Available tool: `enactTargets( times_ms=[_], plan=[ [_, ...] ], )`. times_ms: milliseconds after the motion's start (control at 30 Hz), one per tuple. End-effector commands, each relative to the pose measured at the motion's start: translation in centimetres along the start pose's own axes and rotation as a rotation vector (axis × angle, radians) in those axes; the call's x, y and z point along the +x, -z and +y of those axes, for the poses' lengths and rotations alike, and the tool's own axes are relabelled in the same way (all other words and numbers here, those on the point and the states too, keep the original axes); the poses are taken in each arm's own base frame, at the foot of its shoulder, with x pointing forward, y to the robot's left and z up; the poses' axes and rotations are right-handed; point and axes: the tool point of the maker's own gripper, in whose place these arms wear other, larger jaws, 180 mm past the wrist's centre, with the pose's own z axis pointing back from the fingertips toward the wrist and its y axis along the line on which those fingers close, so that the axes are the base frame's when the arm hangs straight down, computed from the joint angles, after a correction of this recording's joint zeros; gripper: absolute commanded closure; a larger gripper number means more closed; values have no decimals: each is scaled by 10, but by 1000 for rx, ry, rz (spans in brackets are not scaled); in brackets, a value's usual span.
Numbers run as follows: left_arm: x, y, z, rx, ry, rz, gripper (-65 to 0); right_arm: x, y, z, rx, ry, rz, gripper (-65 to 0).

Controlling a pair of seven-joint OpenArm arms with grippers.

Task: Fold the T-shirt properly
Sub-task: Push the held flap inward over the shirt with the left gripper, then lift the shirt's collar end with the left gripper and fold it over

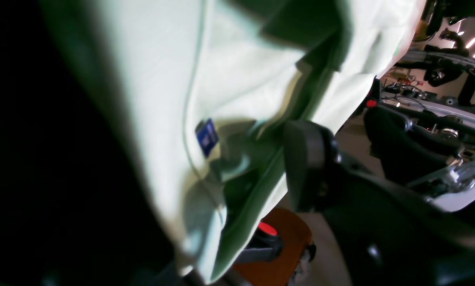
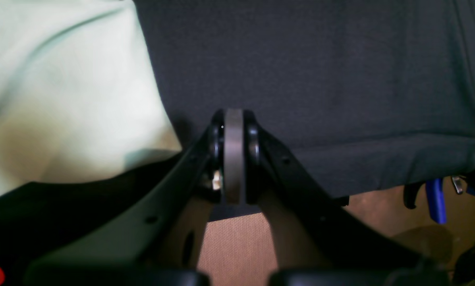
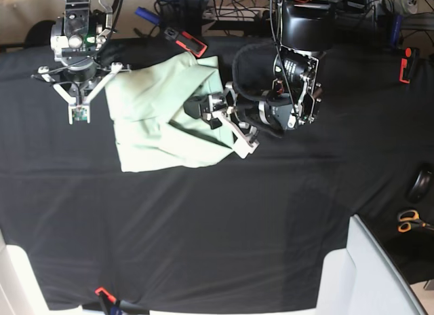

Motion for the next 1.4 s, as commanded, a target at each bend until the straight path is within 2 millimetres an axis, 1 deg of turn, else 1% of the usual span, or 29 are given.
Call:
enactTargets(
  times_ms=[0,67,133,200,300,367,433,467,567,600,667,733,800,933,1100,1167,1367],
  plan=[
    [2,0,-2,7,12,7,-286,8,-2,-4,-14,-2,-31,-12],
    [2,-1,-1,8,9,6,-148,8,-2,-4,-14,-2,-31,-12],
    [7,-2,3,23,15,-20,-5,8,-2,-4,-14,-2,-31,-12],
    [12,-3,10,61,33,-49,0,8,-2,-4,-14,-2,-31,-12],
    [11,-3,23,124,61,-47,0,8,-2,-4,-13,-3,-32,-12],
    [12,-5,24,136,71,-43,0,8,-2,-5,-15,-3,-33,-12],
    [17,-7,22,139,85,-51,0,8,-2,-5,-16,-5,-33,-12],
    [27,-14,21,150,113,-62,0,8,-2,-5,-16,-5,-33,-12],
    [38,-32,23,198,183,-16,0,8,-2,-5,-16,-5,-33,-12],
    [46,-39,24,219,215,-5,0,8,-2,-5,-16,-5,-33,-12],
    [58,-49,24,263,281,34,0,8,-2,-5,-16,-5,-33,-12],
    [66,-54,21,304,357,74,0,9,-2,-4,-13,-6,-36,-12],
    [72,-56,18,348,439,124,0,11,-1,-5,-14,-5,-39,-12],
    [76,-45,18,424,550,242,0,11,-1,-4,-12,-4,-40,-12],
    [100,-36,12,498,666,272,0,11,-2,-3,-10,-1,-40,-12],
    [108,-33,3,514,705,282,0,11,-1,-5,-14,-2,-39,-12],
    [138,-43,-17,589,831,283,0,11,-1,-4,-12,-2,-40,-12]
  ],
)
